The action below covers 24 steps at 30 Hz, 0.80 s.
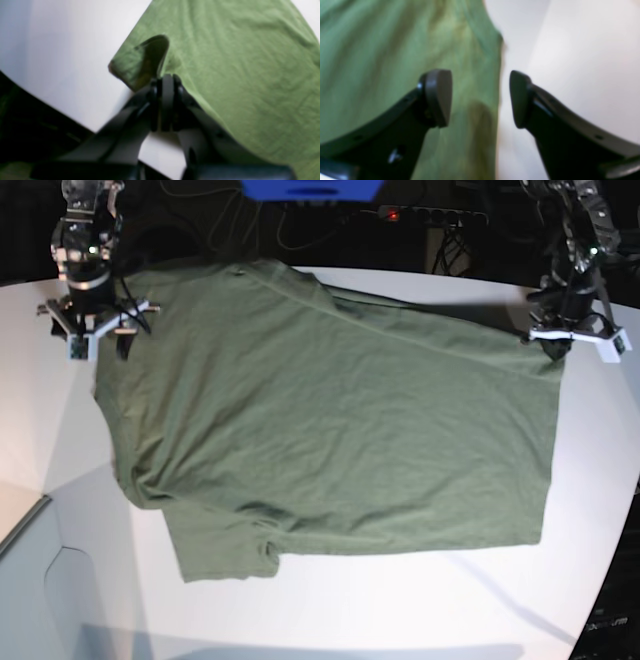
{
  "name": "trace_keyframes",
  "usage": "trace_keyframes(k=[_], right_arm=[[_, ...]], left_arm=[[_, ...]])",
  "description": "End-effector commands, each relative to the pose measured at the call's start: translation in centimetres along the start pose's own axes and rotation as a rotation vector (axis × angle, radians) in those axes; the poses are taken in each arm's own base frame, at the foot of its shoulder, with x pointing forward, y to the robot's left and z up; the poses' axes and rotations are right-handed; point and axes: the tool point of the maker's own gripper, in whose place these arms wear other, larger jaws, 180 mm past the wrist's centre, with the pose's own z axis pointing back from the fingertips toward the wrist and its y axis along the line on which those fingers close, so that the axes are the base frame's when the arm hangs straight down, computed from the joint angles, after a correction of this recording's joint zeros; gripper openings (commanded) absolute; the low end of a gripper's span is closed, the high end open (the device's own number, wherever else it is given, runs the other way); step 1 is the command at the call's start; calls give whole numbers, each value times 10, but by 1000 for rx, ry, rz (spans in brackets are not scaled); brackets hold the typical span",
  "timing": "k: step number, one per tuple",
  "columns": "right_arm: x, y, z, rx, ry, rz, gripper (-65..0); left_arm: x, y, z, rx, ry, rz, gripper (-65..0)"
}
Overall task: Layout the t-shirt on the table in an organized manner, then fold the t-shirt properly
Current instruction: 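Regrasp the shirt edge with both grippers near the robot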
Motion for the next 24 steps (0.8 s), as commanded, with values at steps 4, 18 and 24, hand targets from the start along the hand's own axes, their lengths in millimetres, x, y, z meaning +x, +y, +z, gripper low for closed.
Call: trace_keyframes(k=[4, 18, 24], right_arm=[[-12, -6, 14, -4, 8, 13, -216], [-53, -6, 34, 5, 112, 25, -219], [-48, -4, 11, 3, 104, 0, -393]], left_arm=[[2, 2, 16, -1, -23, -21, -650], [-42, 34, 25, 69, 93, -20, -650], [-57, 44, 21, 92, 133, -7, -650]])
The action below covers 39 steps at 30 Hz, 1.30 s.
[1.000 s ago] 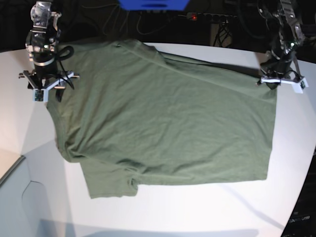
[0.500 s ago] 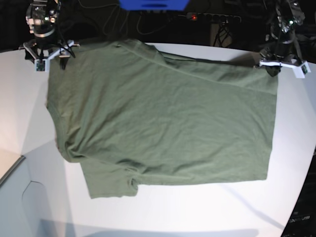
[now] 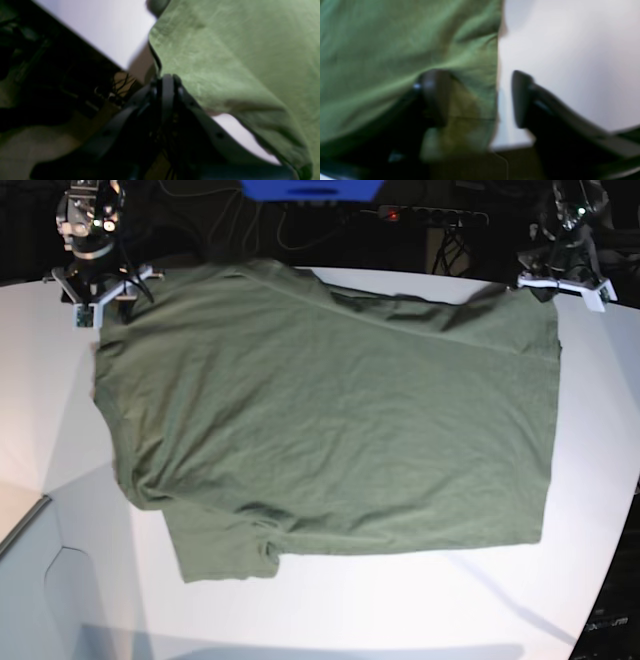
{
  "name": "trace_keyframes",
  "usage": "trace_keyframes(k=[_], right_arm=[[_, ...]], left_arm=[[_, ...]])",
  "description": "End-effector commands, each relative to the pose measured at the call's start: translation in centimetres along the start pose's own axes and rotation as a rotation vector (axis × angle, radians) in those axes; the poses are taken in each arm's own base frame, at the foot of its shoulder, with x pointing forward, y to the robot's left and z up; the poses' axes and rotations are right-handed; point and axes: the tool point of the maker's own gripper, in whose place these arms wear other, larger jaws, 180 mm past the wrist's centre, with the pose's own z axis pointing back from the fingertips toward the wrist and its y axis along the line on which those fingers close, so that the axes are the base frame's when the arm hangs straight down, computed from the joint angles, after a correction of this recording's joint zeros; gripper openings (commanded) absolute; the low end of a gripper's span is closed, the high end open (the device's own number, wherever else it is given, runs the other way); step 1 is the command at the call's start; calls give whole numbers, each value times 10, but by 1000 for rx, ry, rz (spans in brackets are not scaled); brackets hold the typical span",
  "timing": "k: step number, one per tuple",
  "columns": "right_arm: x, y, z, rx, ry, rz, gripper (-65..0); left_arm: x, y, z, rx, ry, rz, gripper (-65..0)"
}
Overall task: Layout the t-shirt on the table in an organized manner, then fold the t-shirt properly
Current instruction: 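Regrasp the shirt edge with both grippers near the robot, then lift the held shirt edge with both grippers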
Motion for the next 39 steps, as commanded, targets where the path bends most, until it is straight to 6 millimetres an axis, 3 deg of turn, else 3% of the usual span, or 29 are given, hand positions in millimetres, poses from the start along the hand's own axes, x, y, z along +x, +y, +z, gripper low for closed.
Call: trace_keyframes(k=[1, 3, 9, 17, 19, 23, 26, 30, 39], right_arm=[[-1, -4, -4, -7, 12, 10, -435], [1, -2, -16, -6, 17, -5, -487], [8, -6, -49, -8, 30, -31, -445], [32, -15, -74, -19, 6, -37, -444], [47, -19, -69, -28, -35, -24, -444], [64, -41, -38, -82, -110, 1, -443], [67, -41, -16, -91, -138, 14, -443], [49, -30, 6, -76, -96, 16, -423], [-4, 36, 21, 168, 138, 11, -221]], left_arm=[[10, -1, 0, -5, -31, -5, -650], [10, 5, -3, 9, -30, 8, -650], [28, 16, -21, 45, -67, 83, -650], [35, 8, -35, 32, -75, 122, -650], [32, 6, -34, 30, -68, 126, -650], [23, 10, -32, 40, -52, 128, -650], [22, 10, -32, 40, -51, 127, -650], [21, 11, -32, 40, -46, 127, -650], [22, 10, -32, 39, -48, 127, -650]])
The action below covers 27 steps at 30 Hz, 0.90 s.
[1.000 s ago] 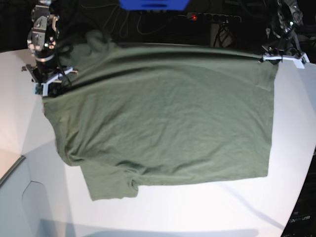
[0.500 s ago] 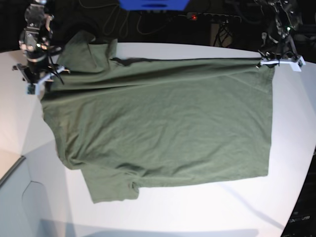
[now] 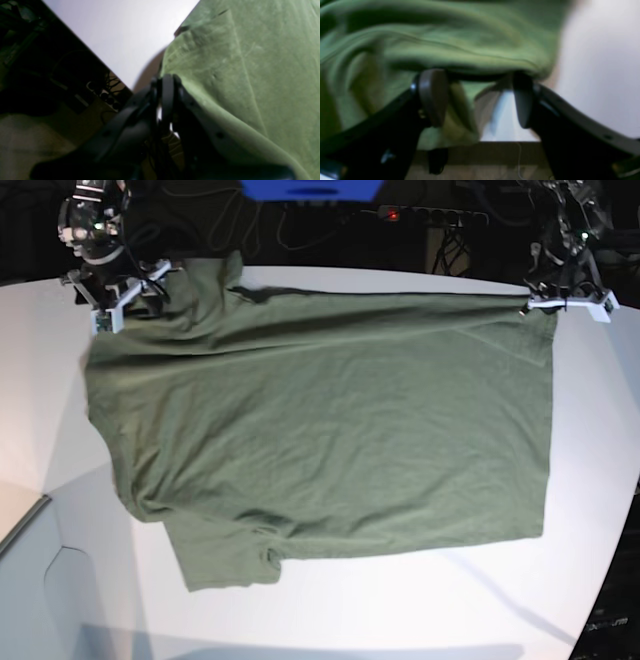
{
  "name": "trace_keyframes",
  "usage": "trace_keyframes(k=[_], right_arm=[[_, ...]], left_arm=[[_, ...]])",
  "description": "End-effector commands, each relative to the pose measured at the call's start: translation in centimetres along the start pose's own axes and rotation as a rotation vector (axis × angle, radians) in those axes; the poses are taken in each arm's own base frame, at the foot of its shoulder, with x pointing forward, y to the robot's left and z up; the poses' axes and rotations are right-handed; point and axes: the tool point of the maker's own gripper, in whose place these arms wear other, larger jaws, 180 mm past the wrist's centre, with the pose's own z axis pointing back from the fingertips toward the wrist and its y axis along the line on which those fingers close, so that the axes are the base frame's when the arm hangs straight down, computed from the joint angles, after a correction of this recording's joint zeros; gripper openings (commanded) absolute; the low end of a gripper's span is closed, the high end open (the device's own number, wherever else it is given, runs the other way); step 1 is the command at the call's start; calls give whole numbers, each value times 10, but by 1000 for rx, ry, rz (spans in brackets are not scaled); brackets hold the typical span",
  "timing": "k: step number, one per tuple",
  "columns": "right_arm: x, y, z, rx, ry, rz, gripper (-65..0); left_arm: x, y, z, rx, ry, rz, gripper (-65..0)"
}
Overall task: Layout the t-shirt on the table in an organized manner, then fold the t-shirt properly
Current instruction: 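Lift the held shirt edge with both grippers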
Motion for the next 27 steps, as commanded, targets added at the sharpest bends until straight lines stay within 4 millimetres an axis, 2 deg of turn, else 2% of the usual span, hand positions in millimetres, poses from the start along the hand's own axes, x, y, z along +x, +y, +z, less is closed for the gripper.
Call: trace_keyframes(k=[1, 3, 6, 8, 13, 27], right_arm=[[-2, 3, 4, 19, -5, 5, -212], [-5, 5, 8, 19, -2, 1, -208], [3, 2, 13, 8, -24, 8, -208], [2, -8, 21, -22, -27, 4, -208], [8, -16, 30, -60, -49, -15, -208], [-38, 0, 22, -20, 63, -71, -209]], left_arm=[[12, -2, 2, -7, -36, -10, -650], [12, -2, 2, -7, -36, -10, -650], [12, -2, 2, -7, -36, -10, -650], [12, -2, 2, -7, -36, -10, -650], [12, -1, 2, -6, -35, -10, -650], [10, -1, 3, -5, -31, -13, -650]])
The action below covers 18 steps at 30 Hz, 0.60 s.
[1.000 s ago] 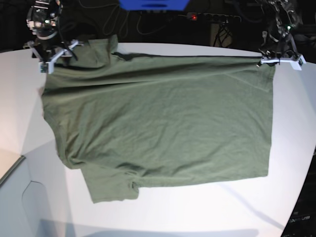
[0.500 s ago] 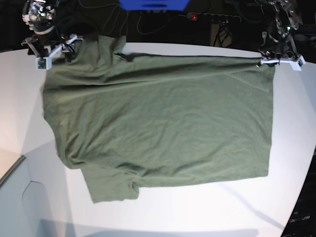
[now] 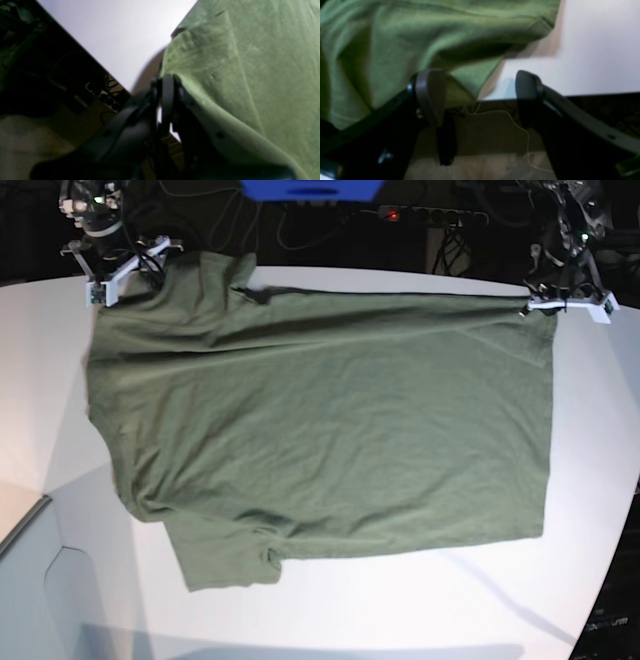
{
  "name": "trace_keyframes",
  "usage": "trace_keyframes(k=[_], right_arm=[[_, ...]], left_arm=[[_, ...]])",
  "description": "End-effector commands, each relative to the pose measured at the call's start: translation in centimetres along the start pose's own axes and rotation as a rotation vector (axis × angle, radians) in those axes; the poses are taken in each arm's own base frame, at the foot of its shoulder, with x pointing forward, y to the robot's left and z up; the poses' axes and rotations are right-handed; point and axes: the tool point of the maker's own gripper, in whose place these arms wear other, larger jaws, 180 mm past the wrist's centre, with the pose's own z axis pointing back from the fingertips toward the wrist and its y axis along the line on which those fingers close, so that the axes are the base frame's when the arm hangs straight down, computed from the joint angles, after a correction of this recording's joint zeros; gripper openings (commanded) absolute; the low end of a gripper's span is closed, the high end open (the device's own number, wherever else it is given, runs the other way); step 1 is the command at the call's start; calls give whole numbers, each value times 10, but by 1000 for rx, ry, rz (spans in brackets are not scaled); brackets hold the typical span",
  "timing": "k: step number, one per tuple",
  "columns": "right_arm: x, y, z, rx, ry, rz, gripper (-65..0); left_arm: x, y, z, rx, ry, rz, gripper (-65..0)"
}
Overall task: Layout the t-shirt on the table in an organized manner, then fold the t-shirt properly
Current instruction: 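Lift the held shirt edge with both grippers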
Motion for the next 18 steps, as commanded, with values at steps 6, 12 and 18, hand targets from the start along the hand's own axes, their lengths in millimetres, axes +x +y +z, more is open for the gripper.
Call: trace_keyframes(k=[6, 12, 18], right_arm=[[-1, 13, -3, 43, 14, 33, -264], [9, 19, -7, 58, -3, 43, -469], [19, 10, -4, 32, -29, 48, -650]], left_arm=[[10, 0, 3, -4, -30, -14, -650], [11, 2, 4, 1, -33, -11, -650], [24, -1, 14, -10, -71, -35, -650]])
